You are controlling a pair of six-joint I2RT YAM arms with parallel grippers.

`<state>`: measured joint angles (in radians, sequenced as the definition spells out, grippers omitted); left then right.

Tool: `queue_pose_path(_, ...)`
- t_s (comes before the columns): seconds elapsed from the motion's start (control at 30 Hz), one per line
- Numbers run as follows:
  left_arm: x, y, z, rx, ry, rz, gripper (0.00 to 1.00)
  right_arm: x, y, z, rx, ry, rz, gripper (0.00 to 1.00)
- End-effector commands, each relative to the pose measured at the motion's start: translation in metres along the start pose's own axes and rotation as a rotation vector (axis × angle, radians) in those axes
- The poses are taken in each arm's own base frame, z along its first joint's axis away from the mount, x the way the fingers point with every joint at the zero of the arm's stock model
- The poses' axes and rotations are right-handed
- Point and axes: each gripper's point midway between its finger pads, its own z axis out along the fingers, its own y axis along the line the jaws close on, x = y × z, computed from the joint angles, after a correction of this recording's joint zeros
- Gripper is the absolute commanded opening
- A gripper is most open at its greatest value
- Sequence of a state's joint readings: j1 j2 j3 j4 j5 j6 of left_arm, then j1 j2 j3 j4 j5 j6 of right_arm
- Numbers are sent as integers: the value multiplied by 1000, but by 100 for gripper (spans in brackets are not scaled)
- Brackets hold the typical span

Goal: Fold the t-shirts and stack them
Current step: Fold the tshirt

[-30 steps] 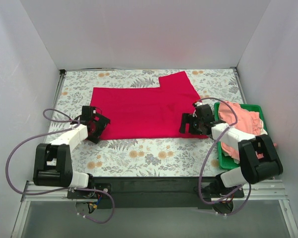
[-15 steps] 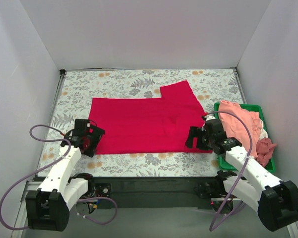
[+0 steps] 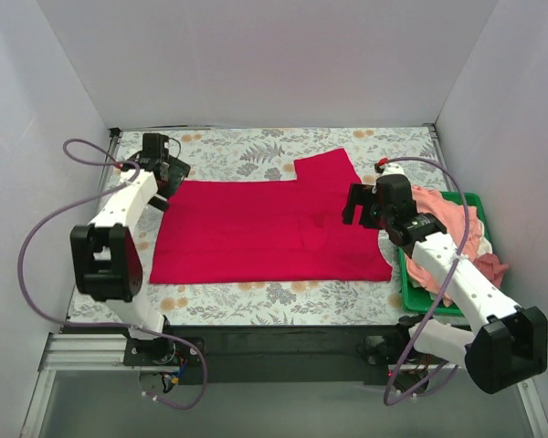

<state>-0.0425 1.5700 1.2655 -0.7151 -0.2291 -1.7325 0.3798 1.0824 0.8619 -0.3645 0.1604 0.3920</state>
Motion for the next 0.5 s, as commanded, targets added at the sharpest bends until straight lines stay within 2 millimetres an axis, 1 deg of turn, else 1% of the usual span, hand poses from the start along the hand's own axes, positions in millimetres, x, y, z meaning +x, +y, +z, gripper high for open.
queue_pose_path(0.0, -15, -2, 45, -119, -7, 72, 94, -11, -4, 10, 35, -4, -34, 98)
queue_pose_path(0.03, -31, -14, 50, -126, -45, 75, 94, -11, -5, 13, 39, 5, -38, 98)
queue_pose_path(0.07, -37, -21, 59, -133, -48, 89, 94, -7, -6, 18, 45, 22, -37, 98)
queue_pose_path(0.1, -39, -27, 79, -167, -41, 111, 93, -4, -5, 20, 40, 34, -43, 98)
queue_pose_path(0.13, -41, -31, 86, -179, -44, 121, 92, -2, -6, 22, 40, 44, -46, 98)
queue_pose_path(0.2, -44, -32, 103, -216, -50, 154, 91, 3, -7, 26, 37, 66, -52, 98)
queue_pose_path(0.23, -48, -37, 116, -227, -68, 164, 89, 4, -8, 27, 40, 70, -54, 99)
queue_pose_path(0.27, -48, -37, 125, -240, -69, 174, 87, 8, -10, 28, 47, 81, -56, 98)
queue_pose_path(0.3, -61, -29, 132, -265, -72, 158, 86, 9, -10, 30, 48, 87, -61, 98)
queue_pose_path(0.33, -58, -23, 146, -294, -65, 171, 86, 12, -12, 30, 50, 94, -60, 98)
queue_pose_path(0.37, -64, -31, 147, -279, -79, 171, 85, 18, -14, 32, 54, 111, -61, 98)
queue_pose_path(0.47, -67, -33, 159, -286, -93, 185, 83, 25, -15, 35, 56, 133, -63, 98)
